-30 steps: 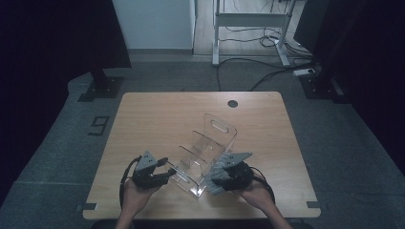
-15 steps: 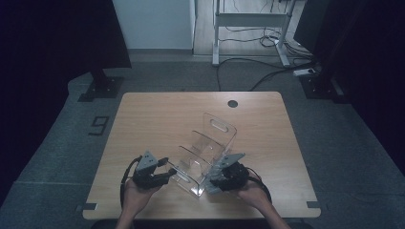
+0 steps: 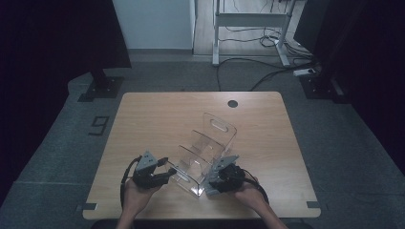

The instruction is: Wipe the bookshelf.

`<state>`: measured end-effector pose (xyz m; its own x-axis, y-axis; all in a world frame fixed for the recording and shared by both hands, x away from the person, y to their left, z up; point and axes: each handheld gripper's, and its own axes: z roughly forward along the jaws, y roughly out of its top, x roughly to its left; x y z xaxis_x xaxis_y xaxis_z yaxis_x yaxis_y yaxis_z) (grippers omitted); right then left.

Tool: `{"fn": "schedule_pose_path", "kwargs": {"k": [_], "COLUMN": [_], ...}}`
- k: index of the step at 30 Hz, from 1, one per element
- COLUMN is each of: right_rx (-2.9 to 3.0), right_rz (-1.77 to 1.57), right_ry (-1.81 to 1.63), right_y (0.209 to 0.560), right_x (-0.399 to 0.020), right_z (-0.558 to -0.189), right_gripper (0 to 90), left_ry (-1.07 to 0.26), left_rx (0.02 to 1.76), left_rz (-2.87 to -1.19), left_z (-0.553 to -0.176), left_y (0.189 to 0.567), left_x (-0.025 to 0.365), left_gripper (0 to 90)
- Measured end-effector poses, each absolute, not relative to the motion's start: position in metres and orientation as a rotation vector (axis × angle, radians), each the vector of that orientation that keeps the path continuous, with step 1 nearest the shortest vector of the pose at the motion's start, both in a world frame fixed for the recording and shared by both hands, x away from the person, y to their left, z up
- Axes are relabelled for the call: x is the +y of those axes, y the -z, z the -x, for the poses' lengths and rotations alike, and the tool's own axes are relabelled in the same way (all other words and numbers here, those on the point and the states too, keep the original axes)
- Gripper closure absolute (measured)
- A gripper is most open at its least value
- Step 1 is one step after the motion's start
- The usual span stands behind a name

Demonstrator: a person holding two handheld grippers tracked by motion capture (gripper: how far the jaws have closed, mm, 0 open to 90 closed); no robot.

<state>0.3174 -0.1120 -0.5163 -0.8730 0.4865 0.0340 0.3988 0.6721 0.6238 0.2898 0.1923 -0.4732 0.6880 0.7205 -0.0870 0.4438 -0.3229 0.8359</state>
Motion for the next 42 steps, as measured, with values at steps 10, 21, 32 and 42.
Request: {"fn": "schedule_pose_path", "kwargs": {"k": [10, 21, 32, 42], "right_rx": [2.749, 2.727, 2.736, 2.770], "right_rz": [-0.738, -0.757, -0.697, -0.610], "right_ry": [-0.968, -1.045, -1.125, -1.178], "right_y": [0.511, 0.501, 0.492, 0.484], "right_x": [-0.125, -0.147, -0.145, -0.123], "right_z": [-0.307, -0.286, -0.264, -0.254], "right_gripper": [49.2, 49.1, 49.1, 49.0], "left_ry": [-0.377, -0.375, -0.374, -0.375], "left_rx": [0.900, 0.900, 0.902, 0.904], "left_rz": [-1.971, -1.968, -1.966, -1.969], "left_z": [-0.290, -0.290, -0.290, -0.289], "left_y": [0.474, 0.474, 0.474, 0.473], "left_x": [0.193, 0.193, 0.193, 0.191], "left_gripper": [44.3, 44.2, 44.2, 44.2]}}
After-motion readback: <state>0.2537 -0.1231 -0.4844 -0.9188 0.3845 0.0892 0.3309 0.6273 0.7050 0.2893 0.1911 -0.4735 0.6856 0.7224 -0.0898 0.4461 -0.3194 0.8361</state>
